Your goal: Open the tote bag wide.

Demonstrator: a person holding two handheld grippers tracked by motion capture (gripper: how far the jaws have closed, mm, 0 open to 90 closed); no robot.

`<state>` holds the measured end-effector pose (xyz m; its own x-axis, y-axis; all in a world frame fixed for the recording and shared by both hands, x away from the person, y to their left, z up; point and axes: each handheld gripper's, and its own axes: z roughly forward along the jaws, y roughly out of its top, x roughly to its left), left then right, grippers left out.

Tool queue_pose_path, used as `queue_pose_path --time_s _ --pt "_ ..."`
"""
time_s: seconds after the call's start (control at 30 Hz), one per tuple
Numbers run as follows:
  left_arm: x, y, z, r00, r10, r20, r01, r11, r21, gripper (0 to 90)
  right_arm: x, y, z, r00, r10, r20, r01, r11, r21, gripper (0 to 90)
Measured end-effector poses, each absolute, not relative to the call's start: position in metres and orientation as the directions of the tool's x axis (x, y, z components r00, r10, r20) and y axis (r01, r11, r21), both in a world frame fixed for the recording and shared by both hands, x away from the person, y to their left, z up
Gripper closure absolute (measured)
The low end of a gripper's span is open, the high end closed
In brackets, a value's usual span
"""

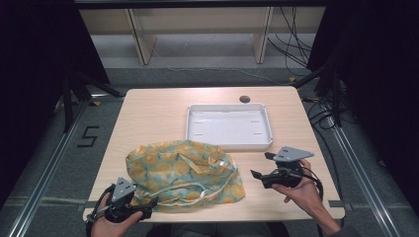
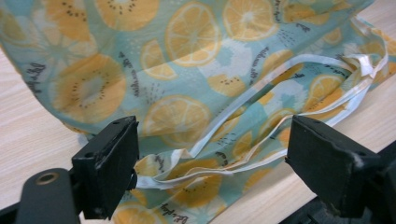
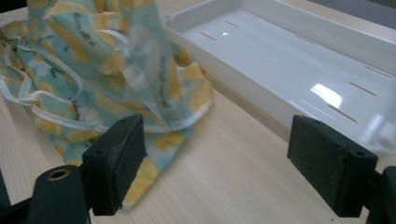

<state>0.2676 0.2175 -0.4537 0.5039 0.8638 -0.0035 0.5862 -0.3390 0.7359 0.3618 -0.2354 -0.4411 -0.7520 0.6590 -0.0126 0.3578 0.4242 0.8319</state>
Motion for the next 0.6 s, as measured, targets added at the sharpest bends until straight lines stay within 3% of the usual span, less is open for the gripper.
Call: queue_pose_path --time_s 0.4,0.6 --pt "0.267 0.211 -0.456 0.508 0.861 -0.033 0.580 -0.313 0.752 16.4 0.381 -0.170 -0.450 -0.838 0.543 -0.042 0.296 0.519 0.802 23.6" --pt "0.267 0.212 -0.456 0.510 0.860 -0.032 0.578 -0.314 0.753 16.5 0.390 -0.156 -0.457 -0.854 0.518 -0.043 0.293 0.548 0.783 33.4"
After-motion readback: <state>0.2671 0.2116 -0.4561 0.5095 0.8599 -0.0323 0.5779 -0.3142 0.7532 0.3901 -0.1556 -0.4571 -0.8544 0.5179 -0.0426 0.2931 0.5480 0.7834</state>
